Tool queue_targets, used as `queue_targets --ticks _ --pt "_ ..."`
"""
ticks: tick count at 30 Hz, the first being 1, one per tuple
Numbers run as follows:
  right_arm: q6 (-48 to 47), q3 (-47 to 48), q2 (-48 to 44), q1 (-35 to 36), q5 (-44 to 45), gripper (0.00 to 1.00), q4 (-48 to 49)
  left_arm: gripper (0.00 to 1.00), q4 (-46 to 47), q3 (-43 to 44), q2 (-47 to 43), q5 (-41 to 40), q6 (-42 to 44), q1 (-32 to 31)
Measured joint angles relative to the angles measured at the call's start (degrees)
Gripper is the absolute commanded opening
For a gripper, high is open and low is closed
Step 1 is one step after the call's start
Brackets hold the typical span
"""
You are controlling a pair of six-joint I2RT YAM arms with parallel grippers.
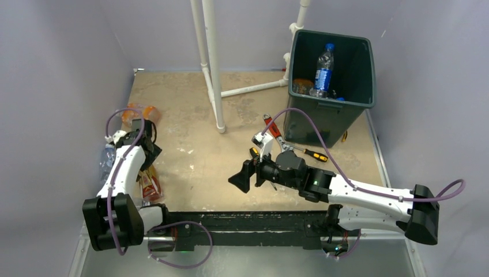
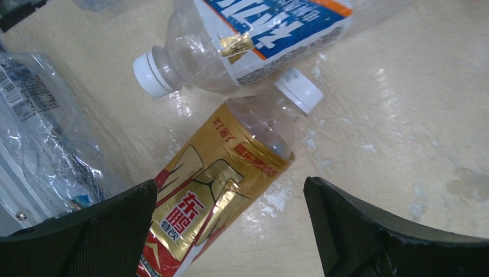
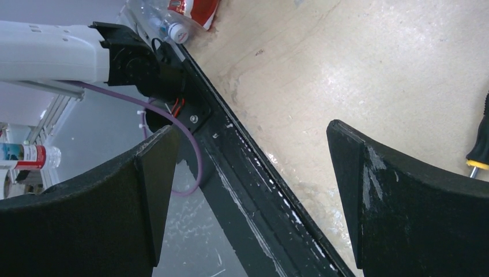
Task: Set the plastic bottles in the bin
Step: Pick up the plastic bottle from the corner of the board.
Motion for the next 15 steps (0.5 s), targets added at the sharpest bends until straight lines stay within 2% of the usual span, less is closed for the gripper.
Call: queue_targets --ticks 7,15 --pt "0.22 2.43 2.14 0.00 -0.09 0.99 -0.04 0.99 2.54 -3.85 3.48 2.69 -0.07 2.58" --pt "0.42 3.26 3.82 0.00 -0.07 0.99 -0.02 0.86 9.31 -8.28 4.59 9.92 -0.07 2.97"
